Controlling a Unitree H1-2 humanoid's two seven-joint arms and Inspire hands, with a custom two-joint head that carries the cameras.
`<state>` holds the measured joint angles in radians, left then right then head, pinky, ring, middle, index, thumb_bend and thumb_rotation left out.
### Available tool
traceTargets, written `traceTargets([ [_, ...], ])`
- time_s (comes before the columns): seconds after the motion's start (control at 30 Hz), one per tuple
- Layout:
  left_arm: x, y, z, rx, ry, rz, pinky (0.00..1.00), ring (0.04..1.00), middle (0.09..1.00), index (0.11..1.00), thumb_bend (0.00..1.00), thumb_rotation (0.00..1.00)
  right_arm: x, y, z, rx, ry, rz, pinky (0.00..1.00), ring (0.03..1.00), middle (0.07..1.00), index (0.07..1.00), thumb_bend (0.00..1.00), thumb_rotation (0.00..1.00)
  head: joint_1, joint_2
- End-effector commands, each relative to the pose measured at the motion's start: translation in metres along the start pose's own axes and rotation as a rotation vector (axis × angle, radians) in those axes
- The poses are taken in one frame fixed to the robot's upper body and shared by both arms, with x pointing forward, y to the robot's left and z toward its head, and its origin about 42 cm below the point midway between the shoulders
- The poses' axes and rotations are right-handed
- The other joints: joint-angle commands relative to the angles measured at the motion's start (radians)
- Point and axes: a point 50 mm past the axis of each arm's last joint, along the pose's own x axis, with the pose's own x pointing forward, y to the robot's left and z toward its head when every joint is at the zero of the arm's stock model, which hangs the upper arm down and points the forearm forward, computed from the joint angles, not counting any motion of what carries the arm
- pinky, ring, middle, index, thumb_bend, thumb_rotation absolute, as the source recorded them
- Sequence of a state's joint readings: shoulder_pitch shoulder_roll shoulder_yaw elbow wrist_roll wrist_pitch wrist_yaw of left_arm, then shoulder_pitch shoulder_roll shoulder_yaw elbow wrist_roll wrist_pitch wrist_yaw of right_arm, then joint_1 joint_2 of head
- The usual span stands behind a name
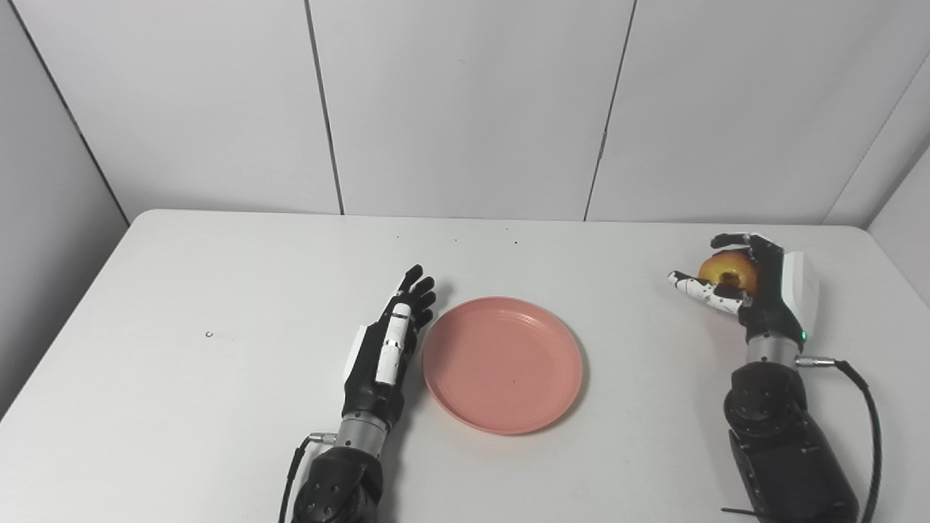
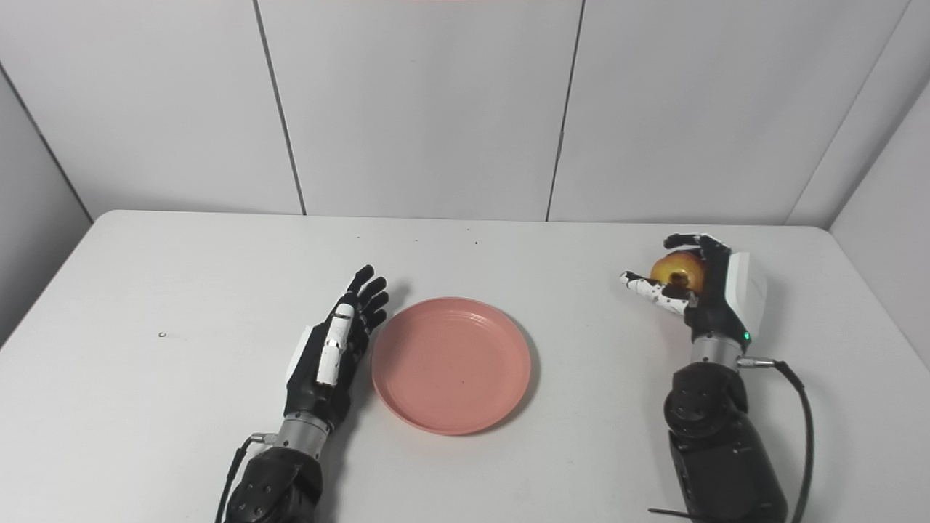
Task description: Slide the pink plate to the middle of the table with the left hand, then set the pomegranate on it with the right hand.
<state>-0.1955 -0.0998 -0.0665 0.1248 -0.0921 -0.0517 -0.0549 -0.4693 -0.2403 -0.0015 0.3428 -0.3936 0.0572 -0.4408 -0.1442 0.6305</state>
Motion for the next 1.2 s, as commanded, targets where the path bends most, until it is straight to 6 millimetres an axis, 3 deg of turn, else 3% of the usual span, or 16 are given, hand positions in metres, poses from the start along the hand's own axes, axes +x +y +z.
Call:
traceTargets([
  [0.0,0.002,-0.005,0.008,0.003,-0.047,-0.011,0.93,0.927,0.923,0.903,0.29,1.0,0.006,-0.007,0.029,0.04,-0.119,-0.034,0.37,0.412,0.49,0.525,0.51,0.0,0.001,-0.002],
  [0.07,0.001,-0.005,0.008,0.001,-0.049,-0.01,0.94,0.929,0.926,0.902,0.3,1.0,0.001,-0.006,0.039,0.053,-0.143,-0.026,0.35,0.406,0.489,0.528,0.51,0.0,0.005,-0.007],
  [0.37,0.001,-0.005,0.008,-0.004,-0.048,-0.014,0.95,0.934,0.934,0.908,0.33,1.0,-0.03,0.005,0.079,0.15,-0.252,0.068,0.41,0.424,0.493,0.521,0.51,0.0,0.01,-0.01],
  [0.6,0.003,-0.004,0.009,0.003,-0.052,0.001,0.94,0.929,0.928,0.908,0.32,1.0,-0.052,0.02,0.102,0.213,-0.326,0.149,0.36,0.394,0.499,0.533,0.51,0.0,0.009,0.005],
  [0.83,0.004,-0.006,0.01,0.012,-0.057,0.01,0.92,0.926,0.921,0.899,0.31,1.0,-0.078,0.042,0.118,0.257,-0.386,0.255,0.35,0.401,0.483,0.539,0.51,0.0,0.009,0.01],
  [1.17,0.006,-0.007,0.012,0.022,-0.052,0.006,0.94,0.933,0.926,0.904,0.32,1.0,-0.111,0.073,0.123,0.312,-0.405,0.415,0.38,0.406,0.489,0.536,0.51,0.0,0.012,0.014],
])
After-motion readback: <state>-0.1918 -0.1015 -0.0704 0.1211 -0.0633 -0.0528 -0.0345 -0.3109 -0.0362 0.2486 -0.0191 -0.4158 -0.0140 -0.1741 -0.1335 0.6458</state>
